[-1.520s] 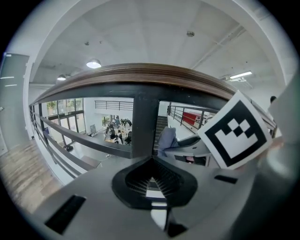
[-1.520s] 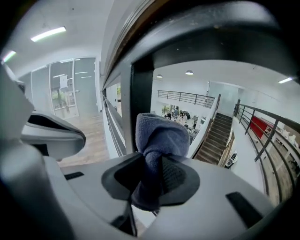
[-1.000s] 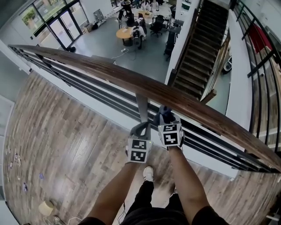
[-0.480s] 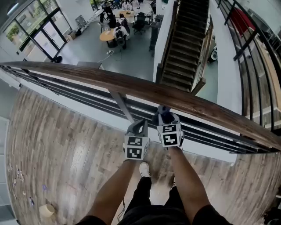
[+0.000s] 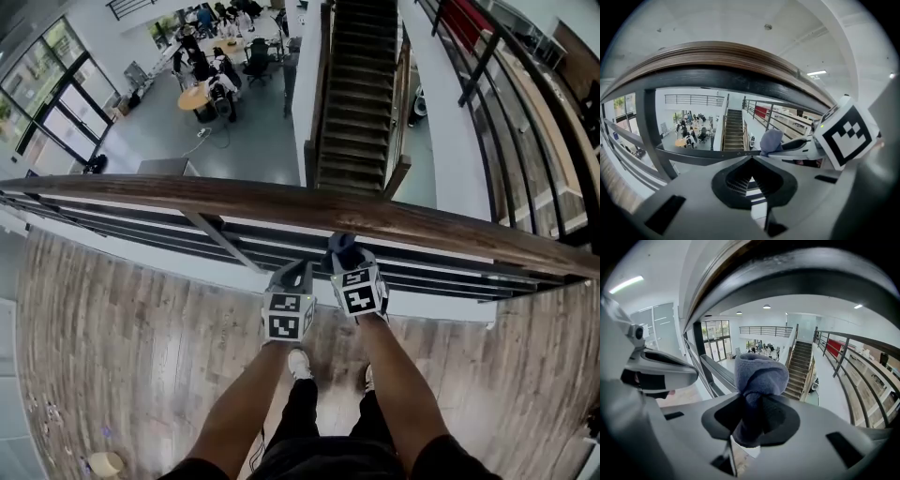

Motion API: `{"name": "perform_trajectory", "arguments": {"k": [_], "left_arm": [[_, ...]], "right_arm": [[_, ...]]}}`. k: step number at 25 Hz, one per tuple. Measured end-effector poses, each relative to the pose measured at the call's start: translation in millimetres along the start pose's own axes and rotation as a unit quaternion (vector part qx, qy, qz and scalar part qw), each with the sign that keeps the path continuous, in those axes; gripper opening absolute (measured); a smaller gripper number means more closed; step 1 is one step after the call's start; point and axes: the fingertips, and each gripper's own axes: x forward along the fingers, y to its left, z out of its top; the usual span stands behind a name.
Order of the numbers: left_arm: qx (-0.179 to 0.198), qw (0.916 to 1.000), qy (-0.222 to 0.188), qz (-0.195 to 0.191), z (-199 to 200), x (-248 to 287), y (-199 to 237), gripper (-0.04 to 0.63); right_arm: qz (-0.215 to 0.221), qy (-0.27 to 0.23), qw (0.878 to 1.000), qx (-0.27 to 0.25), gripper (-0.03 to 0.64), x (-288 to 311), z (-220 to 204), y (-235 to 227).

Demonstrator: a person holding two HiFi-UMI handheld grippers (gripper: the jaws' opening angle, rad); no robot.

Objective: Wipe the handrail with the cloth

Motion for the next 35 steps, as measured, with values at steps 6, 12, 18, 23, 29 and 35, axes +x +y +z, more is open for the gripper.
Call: {"name": "perform_trajectory", "arguments": {"k": [6, 12, 18, 23, 29, 35], "left_arm": [[0.020, 0.9995, 0.007, -0.026, 5, 17, -56, -0.002], [0.040, 0.9977, 0.015, -0.052, 0, 46, -122, -0.002], [0.055, 0.9959, 0.026, -0.067, 2, 74, -197, -0.002], [0.069, 0.9933, 0.028, -0.089, 11, 88, -249, -0.002], [0.086, 0.9900, 0.037, -0.106, 14, 112, -312, -0.002], [0.099, 0.9866, 0.051, -0.119, 12, 141, -376, -0.002]], "right_arm": [[-0.024, -0.004, 0.999, 0.031, 0.097, -36, -24, -54], [-0.044, -0.021, 0.996, 0.079, 0.097, -69, -59, -123], [-0.062, -0.017, 0.992, 0.112, 0.097, -104, -101, -199], [-0.084, -0.013, 0.988, 0.129, 0.097, -134, -121, -251], [-0.105, -0.011, 0.984, 0.141, 0.097, -165, -148, -307], [-0.131, -0.018, 0.979, 0.154, 0.095, -200, -182, -375]]}}
